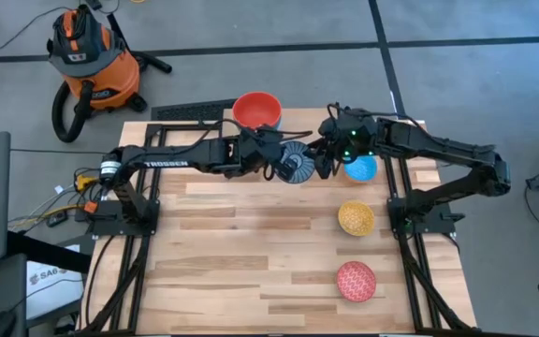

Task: Place and stack bowls onto a shelf
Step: Put the blue patterned bowl on the shelf

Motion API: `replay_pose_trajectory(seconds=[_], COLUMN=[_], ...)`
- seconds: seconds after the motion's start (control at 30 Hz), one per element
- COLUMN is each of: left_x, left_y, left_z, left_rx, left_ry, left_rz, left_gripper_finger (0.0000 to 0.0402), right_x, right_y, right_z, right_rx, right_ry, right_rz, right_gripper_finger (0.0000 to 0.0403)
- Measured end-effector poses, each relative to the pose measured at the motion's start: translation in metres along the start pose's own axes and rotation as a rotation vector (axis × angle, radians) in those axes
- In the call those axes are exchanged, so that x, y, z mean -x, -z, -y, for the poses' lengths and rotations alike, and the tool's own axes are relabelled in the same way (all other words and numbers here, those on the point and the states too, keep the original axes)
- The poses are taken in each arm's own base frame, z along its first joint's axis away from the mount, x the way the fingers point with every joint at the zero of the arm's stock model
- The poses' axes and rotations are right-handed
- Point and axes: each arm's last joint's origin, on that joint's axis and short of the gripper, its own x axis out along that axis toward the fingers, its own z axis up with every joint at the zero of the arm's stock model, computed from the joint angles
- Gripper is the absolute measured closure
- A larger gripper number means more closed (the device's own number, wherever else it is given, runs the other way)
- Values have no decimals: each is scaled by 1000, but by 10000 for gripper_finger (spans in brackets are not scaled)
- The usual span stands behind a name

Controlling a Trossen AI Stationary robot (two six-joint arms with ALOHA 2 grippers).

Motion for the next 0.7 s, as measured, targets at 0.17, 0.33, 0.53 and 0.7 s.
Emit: replay_pose_trajectory(seconds=[0.17,0.33,0.53,0.7], left_x=[-4,-4,-4,-4], left_y=[-5,-7,-8,-9], left_z=[-4,-4,-4,-3], left_rx=[-39,-182,-209,-223], left_ry=[1,-4,16,28], left_rz=[25,37,42,45], left_gripper_finger=[393,387,385,385], right_x=[-2,-7,-7,-7], right_y=[-1,2,2,3], right_z=[5,9,11,11], right_rx=[2,6,-1,-7], right_ry=[19,20,24,19], right_rz=[-3,-42,-47,-60], right_gripper_finger=[249,272,281,282])
